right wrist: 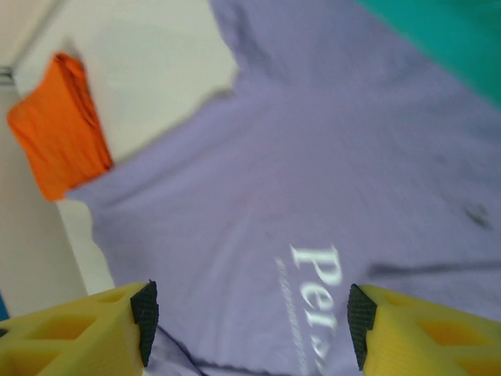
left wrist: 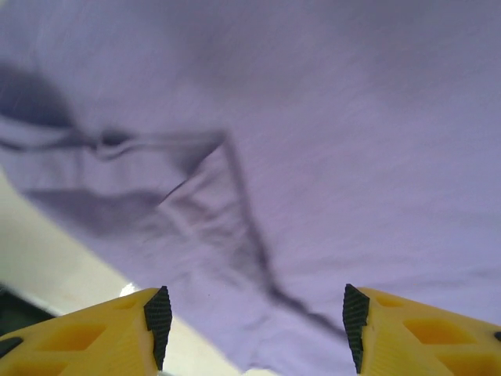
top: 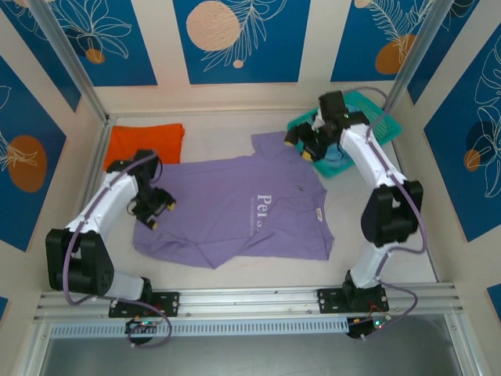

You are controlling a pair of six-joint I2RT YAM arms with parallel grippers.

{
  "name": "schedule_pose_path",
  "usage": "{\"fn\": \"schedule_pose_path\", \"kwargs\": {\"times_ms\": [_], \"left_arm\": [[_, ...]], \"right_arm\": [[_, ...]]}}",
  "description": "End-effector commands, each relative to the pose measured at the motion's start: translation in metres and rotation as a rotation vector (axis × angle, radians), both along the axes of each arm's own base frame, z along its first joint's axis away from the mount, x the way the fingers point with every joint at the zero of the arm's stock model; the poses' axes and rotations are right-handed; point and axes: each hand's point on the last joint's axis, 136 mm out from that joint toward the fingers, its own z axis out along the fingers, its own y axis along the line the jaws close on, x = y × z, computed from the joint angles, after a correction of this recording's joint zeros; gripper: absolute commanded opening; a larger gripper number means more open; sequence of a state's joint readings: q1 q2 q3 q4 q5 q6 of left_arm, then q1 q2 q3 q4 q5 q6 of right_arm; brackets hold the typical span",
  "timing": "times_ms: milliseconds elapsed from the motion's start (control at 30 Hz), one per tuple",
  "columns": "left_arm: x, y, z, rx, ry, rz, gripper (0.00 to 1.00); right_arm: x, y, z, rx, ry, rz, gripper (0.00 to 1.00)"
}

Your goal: Fold and stack the t-shirts

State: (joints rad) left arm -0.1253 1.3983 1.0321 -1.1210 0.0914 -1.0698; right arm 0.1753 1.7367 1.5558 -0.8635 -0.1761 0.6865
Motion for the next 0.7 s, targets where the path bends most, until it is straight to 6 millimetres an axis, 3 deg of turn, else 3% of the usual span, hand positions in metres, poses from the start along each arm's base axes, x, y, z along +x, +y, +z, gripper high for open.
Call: {"fn": "schedule_pose_path", "kwargs": {"times_ms": [0,100,200,367,533,667], "left_arm": [[-0.015,-0.012,-0.008,-0.081,0.018,0.039,0.61],[-0.008,-0.016,-0.015,-0.091,0.020,0.000,0.60],[-0.002,-0.011,-0.011,-0.053,0.006,-0.055,0.60],[-0.016,-0.002,-0.010,-0.010,0.045,-0.076,0.62],[-0.021,-0.005,-0.019,-0.025,0.055,-0.088,0.62],[-0.023,0.001,-0.014,0.003,0.056,-0.134,0.62]], "right_arm": [[-0.004,-0.024,-0.055,-0.058,0.075,-0.031,0.67],[0.010,-0.036,-0.080,-0.111,0.113,-0.028,0.65],[0.022,-0.035,-0.083,-0.100,0.113,-0.032,0.65],[0.049,-0.041,-0.090,-0.144,0.126,-0.058,0.64],[0.075,-0.075,-0.096,-0.194,0.195,-0.189,0.62],[0.074,-0.105,-0.096,-0.174,0.252,-0.317,0.62]]}}
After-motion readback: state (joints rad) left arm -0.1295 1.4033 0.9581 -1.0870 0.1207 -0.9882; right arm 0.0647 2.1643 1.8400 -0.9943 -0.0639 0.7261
